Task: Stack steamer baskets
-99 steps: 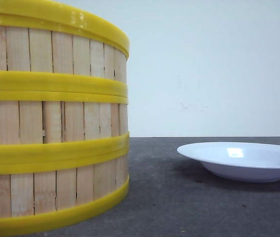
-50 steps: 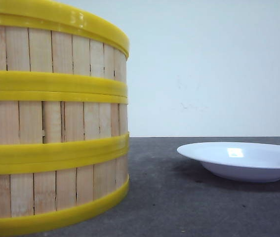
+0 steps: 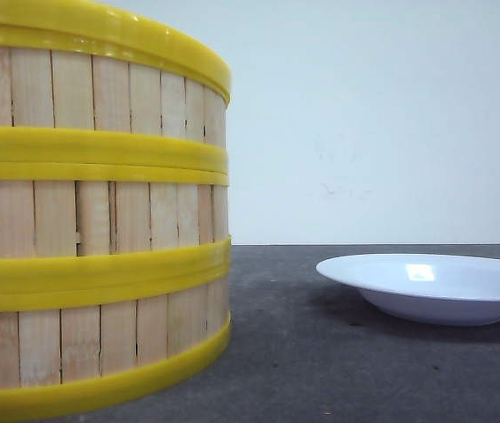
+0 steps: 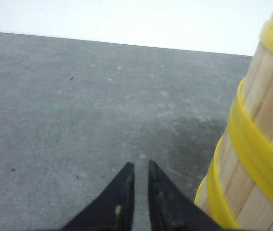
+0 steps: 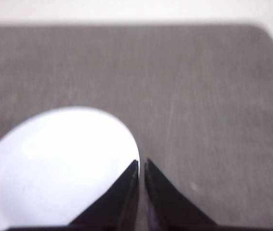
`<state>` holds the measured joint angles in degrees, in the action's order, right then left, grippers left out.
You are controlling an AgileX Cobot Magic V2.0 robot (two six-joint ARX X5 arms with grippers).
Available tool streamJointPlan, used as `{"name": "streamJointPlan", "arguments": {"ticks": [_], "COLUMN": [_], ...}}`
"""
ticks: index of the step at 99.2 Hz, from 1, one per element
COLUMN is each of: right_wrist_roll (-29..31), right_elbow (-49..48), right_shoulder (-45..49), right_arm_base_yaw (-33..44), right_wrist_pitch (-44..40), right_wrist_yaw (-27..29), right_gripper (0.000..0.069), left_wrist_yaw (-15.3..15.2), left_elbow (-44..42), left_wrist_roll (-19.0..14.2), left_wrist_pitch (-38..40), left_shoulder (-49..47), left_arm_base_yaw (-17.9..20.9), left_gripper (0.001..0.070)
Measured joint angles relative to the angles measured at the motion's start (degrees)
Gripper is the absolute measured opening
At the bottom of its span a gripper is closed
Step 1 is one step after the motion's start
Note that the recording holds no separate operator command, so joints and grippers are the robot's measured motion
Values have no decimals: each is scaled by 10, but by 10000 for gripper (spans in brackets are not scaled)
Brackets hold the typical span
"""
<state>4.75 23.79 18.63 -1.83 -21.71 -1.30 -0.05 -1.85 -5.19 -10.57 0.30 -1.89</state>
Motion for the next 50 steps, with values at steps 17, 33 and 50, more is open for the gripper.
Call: {"name": "streamJointPlan", "arguments": {"ticks": [17,33,50], "right_wrist_roll": [0,0,0], "right_elbow": [-127,-197,-226], "right_shoulder": [-88,-150,-186], "right_arm_base_yaw": [0,0,-9], "right_wrist_pitch": [57,58,118], "right_wrist_yaw": [0,0,-7], "right_gripper": [16,16,16], "left_wrist_yaw": [0,0,0], "left_elbow": [0,0,0], "left_wrist_roll": [0,0,0], "left_wrist_pitch": [0,0,0], "left_shoulder": [0,0,0], "left_arm_base_yaw": [0,0,0], "left_gripper": [25,25,25]}}
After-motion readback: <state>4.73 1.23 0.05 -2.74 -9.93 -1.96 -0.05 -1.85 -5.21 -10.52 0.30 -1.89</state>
